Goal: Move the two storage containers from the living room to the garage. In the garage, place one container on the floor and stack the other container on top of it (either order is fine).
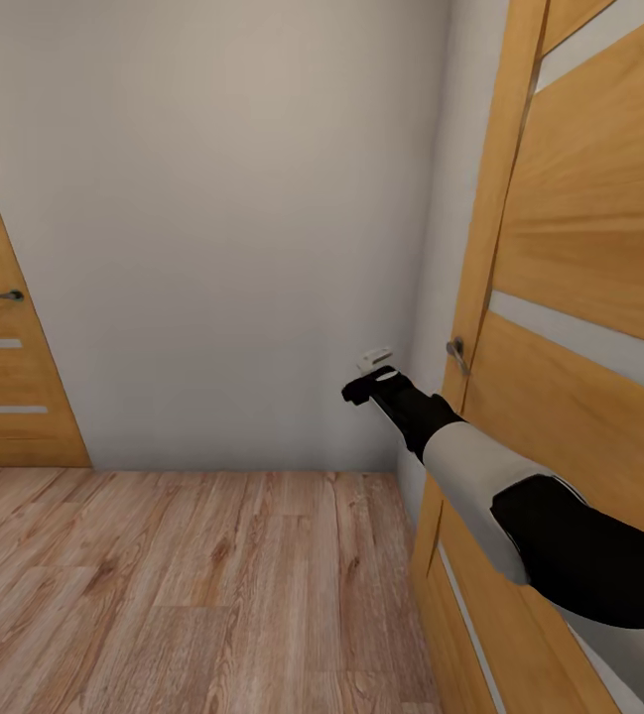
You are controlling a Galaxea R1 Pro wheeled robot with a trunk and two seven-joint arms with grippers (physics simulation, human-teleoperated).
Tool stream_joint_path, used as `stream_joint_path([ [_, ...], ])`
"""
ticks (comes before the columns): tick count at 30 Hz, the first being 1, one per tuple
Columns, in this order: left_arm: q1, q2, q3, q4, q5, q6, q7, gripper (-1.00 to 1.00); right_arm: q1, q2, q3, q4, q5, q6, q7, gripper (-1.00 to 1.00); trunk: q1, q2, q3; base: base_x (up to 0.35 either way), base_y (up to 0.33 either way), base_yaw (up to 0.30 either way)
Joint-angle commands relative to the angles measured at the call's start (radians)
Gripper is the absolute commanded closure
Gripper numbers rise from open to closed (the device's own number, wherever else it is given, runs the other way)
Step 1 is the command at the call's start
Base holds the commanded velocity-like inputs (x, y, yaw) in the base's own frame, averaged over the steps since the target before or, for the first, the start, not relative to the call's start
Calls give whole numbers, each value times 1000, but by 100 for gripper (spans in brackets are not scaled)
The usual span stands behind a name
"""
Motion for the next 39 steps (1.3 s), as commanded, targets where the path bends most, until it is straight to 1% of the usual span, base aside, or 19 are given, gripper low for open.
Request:
stream_joint_path([
  [1, 0, 0, 0, -1, 8, -2, 0, -100, -1, 0, 4, -1, 5, 5, -2, -100, 1, 0, -1, 299, 0, 0],
  [7, 0, 0, 0, -1, 8, -2, 0, -100, -1, 0, 4, 22, 0, 3, -7, -100, 1, 0, -1, 292, 0, 0],
  [14, 0, 0, 0, -1, 8, -2, 0, -100, -1, 0, 4, 77, -1, 5, -15, -100, 1, 0, -1, 71, 0, 6],
  [26, 0, 0, 0, -1, 8, -2, 0, -100, -1, 0, 2, 88, -3, 8, -13, -100, 1, 0, -1, 3, 0, 223],
  [31, 0, 0, 0, -1, 8, -2, 0, -100, -1, 0, 2, 92, -4, 6, -12, -100, 1, 0, -1, 0, 0, 51],
  [33, 0, -1, 0, -1, 7, -2, 0, -100, 12, 0, 2, 110, -2, -7, -9, -100, 1, 0, -1, 0, 0, 8],
  [38, 0, -2, 0, -1, 7, -2, 0, -100, 74, 0, 2, 124, -1, -65, -10, -100, 1, 0, -1, 0, 0, 2],
  [39, 0, -2, 0, -1, 7, -2, 0, -100, 107, 0, 2, 127, -1, -88, -9, -100, 1, 0, -1, 0, 0, 0],
])
